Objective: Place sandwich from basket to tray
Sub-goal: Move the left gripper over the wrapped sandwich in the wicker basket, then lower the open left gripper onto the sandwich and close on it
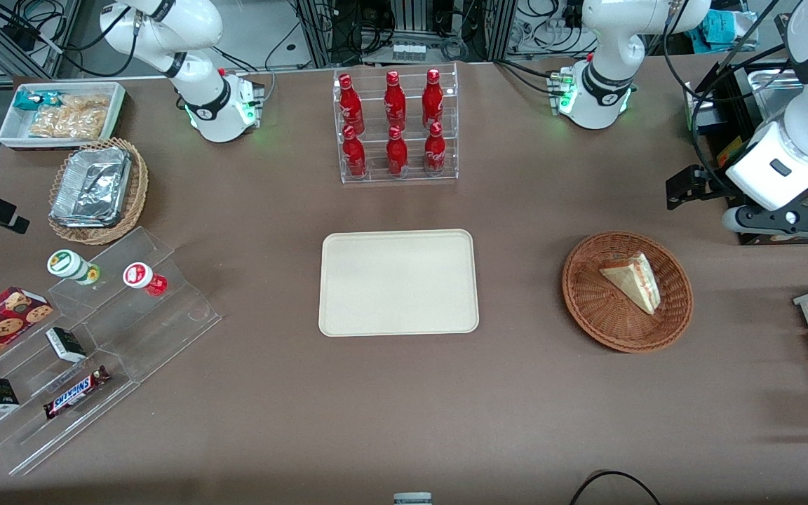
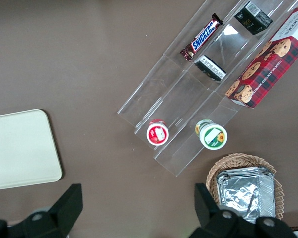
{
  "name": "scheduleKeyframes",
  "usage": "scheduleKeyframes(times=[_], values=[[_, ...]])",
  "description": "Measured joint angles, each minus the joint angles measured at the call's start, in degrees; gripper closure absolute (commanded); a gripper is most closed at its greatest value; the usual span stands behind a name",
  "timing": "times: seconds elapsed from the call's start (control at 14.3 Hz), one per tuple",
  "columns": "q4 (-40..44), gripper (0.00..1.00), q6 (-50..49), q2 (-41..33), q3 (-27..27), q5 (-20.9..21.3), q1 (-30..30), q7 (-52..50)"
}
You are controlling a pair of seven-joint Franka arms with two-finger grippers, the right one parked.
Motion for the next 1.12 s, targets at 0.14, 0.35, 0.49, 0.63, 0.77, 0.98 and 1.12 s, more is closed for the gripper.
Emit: scheduleKeyframes(times=[0.14, 0.35, 0.49, 0.63, 0.77, 0.98, 1.12], values=[[0.0, 0.0, 0.3, 0.1, 0.0, 0.0, 0.0, 0.2], [-1.5, 0.0, 0.4, 0.7, 0.1, 1.4, 0.0, 0.3], [-5.8, 0.0, 3.4, 1.3, 0.3, 2.4, 0.0, 0.4], [-12.9, 0.0, 10.7, 1.4, 1.2, 2.8, 0.0, 0.4], [-20.9, 0.0, 20.1, 1.4, 2.5, 2.9, 0.0, 0.5], [-32.1, 0.0, 34.7, 1.4, 4.3, 2.9, 0.0, 0.6], [-37.5, 0.0, 41.8, 1.3, 5.1, 2.9, 0.1, -0.3]])
